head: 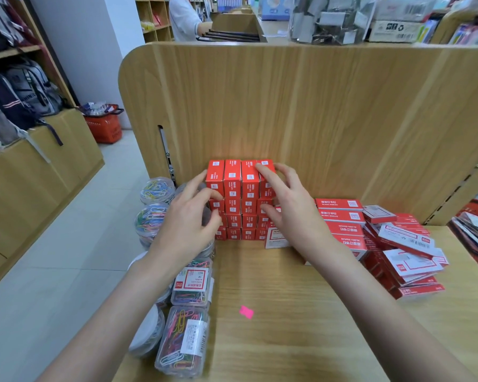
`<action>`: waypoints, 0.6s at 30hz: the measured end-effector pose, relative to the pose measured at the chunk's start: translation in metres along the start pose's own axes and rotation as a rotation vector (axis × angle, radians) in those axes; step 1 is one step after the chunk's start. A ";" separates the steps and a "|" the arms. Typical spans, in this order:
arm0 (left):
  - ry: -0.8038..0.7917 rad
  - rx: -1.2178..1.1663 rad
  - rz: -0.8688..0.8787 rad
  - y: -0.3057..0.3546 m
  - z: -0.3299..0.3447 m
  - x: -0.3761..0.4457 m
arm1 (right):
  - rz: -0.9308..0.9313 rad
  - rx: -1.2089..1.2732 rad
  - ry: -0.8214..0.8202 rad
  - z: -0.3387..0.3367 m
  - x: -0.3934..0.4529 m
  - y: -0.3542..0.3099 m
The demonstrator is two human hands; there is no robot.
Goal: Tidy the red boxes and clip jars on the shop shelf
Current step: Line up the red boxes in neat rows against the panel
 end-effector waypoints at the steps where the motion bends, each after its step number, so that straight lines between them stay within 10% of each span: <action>1: 0.004 -0.006 -0.009 -0.001 -0.001 -0.001 | -0.014 0.031 -0.031 -0.003 0.000 0.001; 8: 0.256 -0.019 0.133 0.028 -0.025 -0.029 | 0.093 -0.096 -0.011 -0.043 -0.017 0.046; 18: -0.242 -0.015 0.188 0.056 0.078 -0.040 | -0.062 -0.483 0.196 -0.009 -0.064 0.054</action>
Point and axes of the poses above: each hand's wrist, its own x-axis towards the middle knuckle, its own z-axis out of the palm, y = z × x, the point moved 8 cm from there along x, towards the middle knuckle, and after that the axes turned 2 degrees about z, right-handed, at the moved point
